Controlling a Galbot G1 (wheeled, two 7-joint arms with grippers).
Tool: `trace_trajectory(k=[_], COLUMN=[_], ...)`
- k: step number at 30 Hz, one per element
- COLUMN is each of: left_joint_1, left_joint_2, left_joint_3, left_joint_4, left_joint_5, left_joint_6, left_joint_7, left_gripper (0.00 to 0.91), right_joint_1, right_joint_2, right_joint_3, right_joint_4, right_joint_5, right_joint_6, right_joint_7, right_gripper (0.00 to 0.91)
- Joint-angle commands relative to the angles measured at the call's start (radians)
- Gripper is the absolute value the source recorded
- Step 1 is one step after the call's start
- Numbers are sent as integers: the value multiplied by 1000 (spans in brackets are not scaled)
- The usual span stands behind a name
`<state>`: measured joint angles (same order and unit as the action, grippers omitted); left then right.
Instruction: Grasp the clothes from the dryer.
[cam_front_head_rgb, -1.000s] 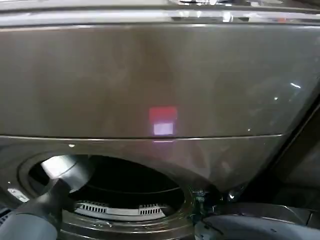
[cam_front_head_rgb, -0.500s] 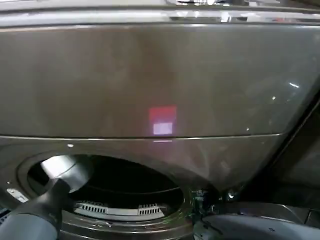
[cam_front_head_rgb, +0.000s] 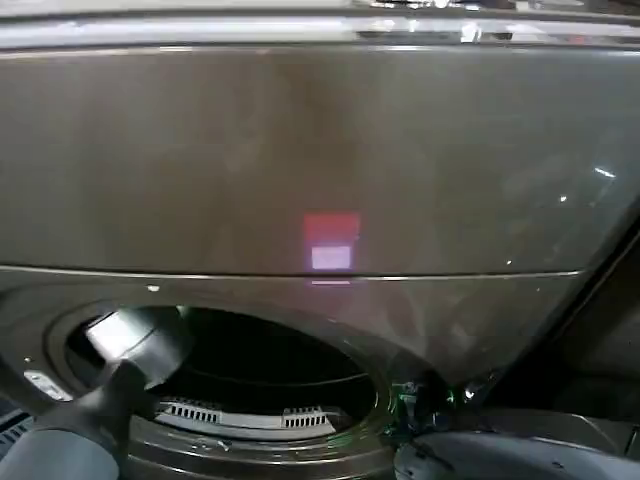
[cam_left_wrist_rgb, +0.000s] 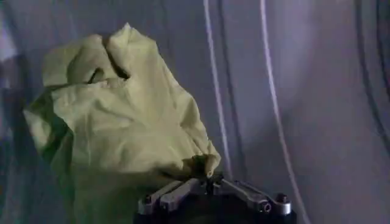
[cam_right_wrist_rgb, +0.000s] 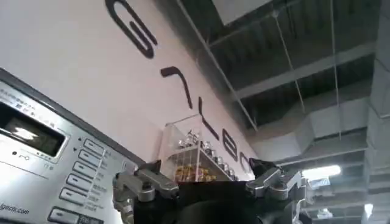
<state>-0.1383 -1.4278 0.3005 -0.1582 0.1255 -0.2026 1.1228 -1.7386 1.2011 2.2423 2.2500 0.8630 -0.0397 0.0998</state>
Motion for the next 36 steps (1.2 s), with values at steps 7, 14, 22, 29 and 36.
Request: trace_trajectory(k=[7, 14, 22, 29, 36], left_joint_1=[159, 214, 267, 324, 355], left_joint_2=[-10, -36, -46, -63, -81], left_joint_3=[-342, -410, -449, -486, -540], left_joint_4=[-200, -289, -358, -442, -504], left_joint_5=[-231, -349, -363, -359, -312], left_joint_6=[5, 3, -25, -129, -201], left_joint_7=[-553, -782, -1000, -1119, -1212], left_gripper=[0, 0, 0, 0, 0], right_joint_1=[-2, 4, 11, 12, 8], right_joint_2=[-10, -16, -19, -17, -16], right_joint_3=[3, -3, -12, -13, -7], right_joint_4=[-4, -9, -14, -13, -14], right_joint_5=[3, 2, -19, -20, -21], right_joint_6=[-4, -8, -19, -18, -17], right_joint_7=[7, 14, 19, 20, 19], right_gripper=[907, 907, 907, 907, 907])
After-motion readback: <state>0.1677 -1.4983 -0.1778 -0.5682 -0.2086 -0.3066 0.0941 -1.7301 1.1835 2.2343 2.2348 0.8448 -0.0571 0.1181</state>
